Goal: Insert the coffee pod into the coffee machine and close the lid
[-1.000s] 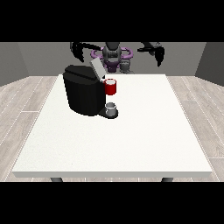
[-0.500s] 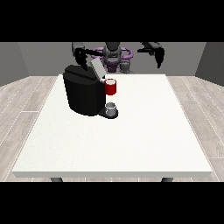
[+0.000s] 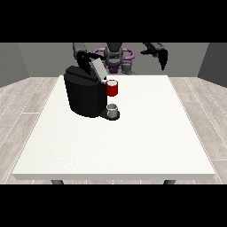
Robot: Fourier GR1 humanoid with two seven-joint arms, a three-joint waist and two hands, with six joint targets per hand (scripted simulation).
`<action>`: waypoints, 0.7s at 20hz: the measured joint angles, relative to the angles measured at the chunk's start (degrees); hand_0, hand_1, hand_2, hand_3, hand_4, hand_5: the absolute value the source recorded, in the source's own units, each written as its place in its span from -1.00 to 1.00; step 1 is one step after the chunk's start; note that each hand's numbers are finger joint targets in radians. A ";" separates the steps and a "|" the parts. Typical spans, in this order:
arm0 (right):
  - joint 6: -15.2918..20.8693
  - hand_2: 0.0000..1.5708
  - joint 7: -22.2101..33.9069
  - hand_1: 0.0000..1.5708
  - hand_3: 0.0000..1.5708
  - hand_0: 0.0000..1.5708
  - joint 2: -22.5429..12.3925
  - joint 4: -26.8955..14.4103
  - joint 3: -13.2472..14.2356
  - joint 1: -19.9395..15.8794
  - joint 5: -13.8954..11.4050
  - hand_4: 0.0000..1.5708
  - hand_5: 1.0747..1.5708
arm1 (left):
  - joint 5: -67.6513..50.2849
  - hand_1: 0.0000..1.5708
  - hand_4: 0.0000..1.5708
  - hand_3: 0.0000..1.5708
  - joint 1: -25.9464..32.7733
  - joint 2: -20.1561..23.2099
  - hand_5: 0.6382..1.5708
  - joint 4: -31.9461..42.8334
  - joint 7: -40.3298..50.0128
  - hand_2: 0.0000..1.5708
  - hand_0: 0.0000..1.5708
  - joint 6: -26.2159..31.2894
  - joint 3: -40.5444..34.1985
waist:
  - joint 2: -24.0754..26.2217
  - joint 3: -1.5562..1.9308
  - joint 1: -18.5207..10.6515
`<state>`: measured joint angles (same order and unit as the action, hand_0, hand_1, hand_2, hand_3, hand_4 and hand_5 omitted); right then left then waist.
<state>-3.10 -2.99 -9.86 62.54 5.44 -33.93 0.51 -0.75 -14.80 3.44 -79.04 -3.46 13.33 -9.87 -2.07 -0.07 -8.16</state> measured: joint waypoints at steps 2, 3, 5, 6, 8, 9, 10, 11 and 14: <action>-0.47 -1.00 -0.62 -1.00 -1.00 -1.00 -0.61 -1.38 0.62 -1.78 0.07 -1.00 1.00 | -0.01 -1.00 -0.84 -1.00 -0.56 -0.10 1.00 -1.17 0.74 -1.00 -1.00 -0.77 0.47 | -0.74 -0.03 -0.23; -0.29 -1.00 -1.16 -1.00 -1.00 -1.00 -0.17 -1.65 0.47 -1.85 -0.07 -1.00 1.00 | -0.39 -1.00 -1.00 -1.00 -0.10 0.03 1.00 -1.46 0.68 -1.00 -1.00 -0.56 0.47 | -0.64 -0.05 -0.23; -0.62 -1.00 -1.40 -1.00 -1.00 -1.00 0.20 -1.77 -0.09 -2.60 -0.41 -1.00 1.00 | -0.34 -1.00 -1.00 -1.00 -0.15 0.96 1.00 -0.59 -0.21 -1.00 -1.00 -0.71 -0.08 | -1.13 -0.03 0.50; -1.12 -1.00 -2.52 -1.00 -1.00 -1.00 -0.20 -2.09 0.25 -2.68 -0.27 -1.00 1.00 | -0.28 -1.00 -1.00 -1.00 0.35 0.88 1.00 -0.95 -0.47 -1.00 -1.00 -0.69 0.26 | -1.35 -0.09 0.30; -0.12 -1.00 -2.70 -1.00 -1.00 -1.00 0.96 -1.78 -0.70 -2.99 -1.21 -1.00 1.00 | -1.27 -1.00 -1.00 -1.00 -0.40 2.38 1.00 0.35 -0.73 -1.00 -1.00 -0.14 -1.22 | -1.60 -0.13 1.06; 0.08 -1.00 -2.39 -1.00 -1.00 -1.00 1.19 -1.88 -0.92 -3.61 -1.48 -1.00 1.00 | -1.20 -1.00 -1.00 -1.00 -0.70 2.62 1.00 0.87 -0.90 -1.00 -1.00 -0.43 -1.38 | -1.76 -0.10 1.31; 0.16 -1.00 -1.34 -1.00 -1.00 -1.00 1.56 -1.76 -1.41 -4.18 -1.77 -1.00 1.00 | -0.76 -1.00 -1.00 -1.00 -0.57 2.51 1.00 1.68 -1.43 -1.00 -1.00 -0.99 -1.30 | -1.63 -0.06 1.75; 0.78 -1.00 -1.79 -1.00 -1.00 -1.00 1.83 -2.22 -1.29 -4.06 -2.03 -1.00 1.00 | -0.78 -1.00 -1.00 -1.00 -0.10 2.24 1.00 1.15 -1.15 -1.00 -1.00 -0.96 -0.80 | -1.36 -0.07 1.38; -0.32 -1.00 -1.88 -1.00 -1.00 -1.00 1.61 -3.61 -1.34 -4.53 -2.14 -0.77 1.00 | -1.13 -1.00 -1.00 -1.00 0.26 2.67 1.00 0.44 -0.28 -1.00 -1.00 -1.08 -0.67 | -1.27 -0.01 1.18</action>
<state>-3.42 -4.87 -8.25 58.93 4.09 -38.45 -1.63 -1.88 -14.54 6.11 -78.60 -3.74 12.25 -10.54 -3.34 -0.08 -6.99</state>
